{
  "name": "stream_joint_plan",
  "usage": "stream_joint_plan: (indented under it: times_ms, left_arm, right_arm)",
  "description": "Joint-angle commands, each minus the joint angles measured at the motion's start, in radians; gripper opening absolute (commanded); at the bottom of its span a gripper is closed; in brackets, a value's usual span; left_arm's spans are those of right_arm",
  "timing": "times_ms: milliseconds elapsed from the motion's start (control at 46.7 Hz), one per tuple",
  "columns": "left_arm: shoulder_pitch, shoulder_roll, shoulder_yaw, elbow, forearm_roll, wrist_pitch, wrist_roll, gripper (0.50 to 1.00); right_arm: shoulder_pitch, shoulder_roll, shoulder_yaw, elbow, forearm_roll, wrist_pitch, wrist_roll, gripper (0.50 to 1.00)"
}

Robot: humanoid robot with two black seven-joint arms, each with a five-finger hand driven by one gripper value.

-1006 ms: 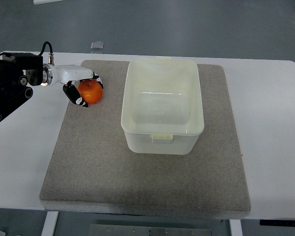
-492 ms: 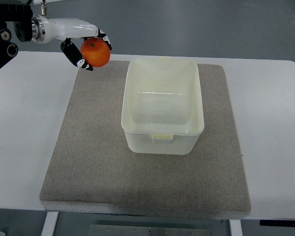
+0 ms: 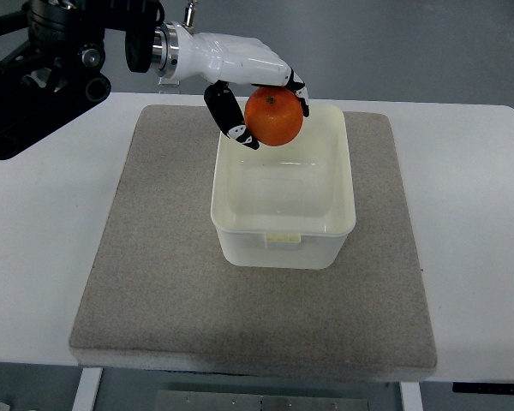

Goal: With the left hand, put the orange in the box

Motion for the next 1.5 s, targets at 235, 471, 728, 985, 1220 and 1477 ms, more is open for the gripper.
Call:
stream_joint_plan:
  times_ms: [235, 471, 728, 985, 1220, 1477]
  left_arm:
    - [0.051, -0.144, 0.025, 0.103, 0.158, 0.005, 0.002, 0.5]
    - [0.09, -0.21, 0.052, 0.149, 0.158, 0.014, 0.024, 0.5]
    - [0.096, -0.214, 0.048, 0.158, 0.135, 0.055, 0.024, 0.988]
    - [0.097, -0.2, 0.036, 0.2, 0.047, 0.06, 0.024, 0.994]
    - [0.091, -0.115, -0.027, 0.203, -0.354, 0.063, 0.024, 0.994]
    - [0.096, 0.02, -0.041, 0.257, -0.831, 0.06, 0.024, 0.994]
  right_arm:
    - [0.0, 0.0, 0.0, 0.0, 0.0, 0.0, 0.0, 0.932]
    - [0.0, 0.0, 0.0, 0.0, 0.0, 0.0, 0.0, 0.932]
    - [0.0, 0.0, 0.0, 0.0, 0.0, 0.0, 0.0, 0.932]
    - [0.0, 0.0, 0.0, 0.0, 0.0, 0.0, 0.0, 0.932]
    - [0.0, 0.0, 0.0, 0.0, 0.0, 0.0, 0.0, 0.932]
    - [0.0, 0.0, 0.0, 0.0, 0.0, 0.0, 0.0, 0.932]
